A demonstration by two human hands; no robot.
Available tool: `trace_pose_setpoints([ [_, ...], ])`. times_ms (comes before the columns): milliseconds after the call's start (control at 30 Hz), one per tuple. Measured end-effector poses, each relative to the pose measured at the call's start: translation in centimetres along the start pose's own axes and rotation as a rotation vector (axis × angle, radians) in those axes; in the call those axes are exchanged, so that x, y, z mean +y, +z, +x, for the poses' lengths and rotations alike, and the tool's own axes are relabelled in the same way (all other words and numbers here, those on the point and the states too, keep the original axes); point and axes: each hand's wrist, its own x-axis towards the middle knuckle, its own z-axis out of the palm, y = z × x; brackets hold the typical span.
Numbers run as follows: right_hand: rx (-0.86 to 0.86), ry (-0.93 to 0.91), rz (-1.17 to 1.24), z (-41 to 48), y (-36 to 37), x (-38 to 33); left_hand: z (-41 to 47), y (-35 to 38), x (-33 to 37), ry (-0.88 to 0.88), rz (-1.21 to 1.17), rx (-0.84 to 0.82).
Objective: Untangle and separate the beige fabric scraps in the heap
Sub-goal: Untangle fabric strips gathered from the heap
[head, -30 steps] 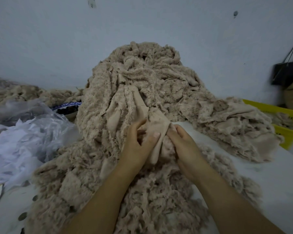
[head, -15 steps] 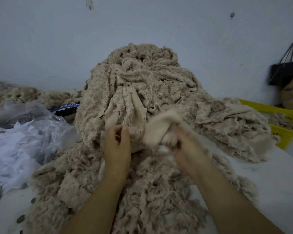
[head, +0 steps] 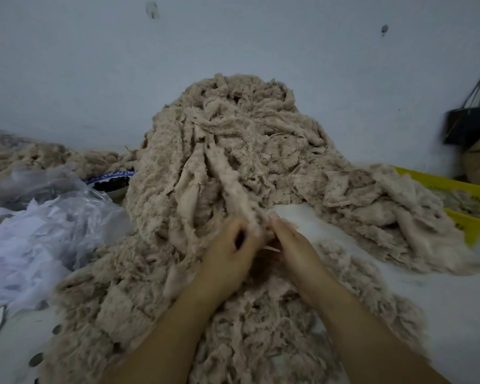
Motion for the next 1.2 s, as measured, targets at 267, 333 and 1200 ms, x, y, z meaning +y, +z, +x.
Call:
trace_pose_setpoints([
  [267,0.171,0.045,0.030,0.3,0.1,-0.8,-0.4,0.8,0.0,-0.231,-0.317,-0.240],
  [333,0.217,0.006,-0.019,0.3,0.1,-0.6,-0.1,1.1,0.1,-0.331,-0.437,-0.107],
  [1200,0.081,0.042,-0.343,-0.3,0.2,-0.8,-0.2,0.3,0.5,-0.312,-0.327,-0.171],
])
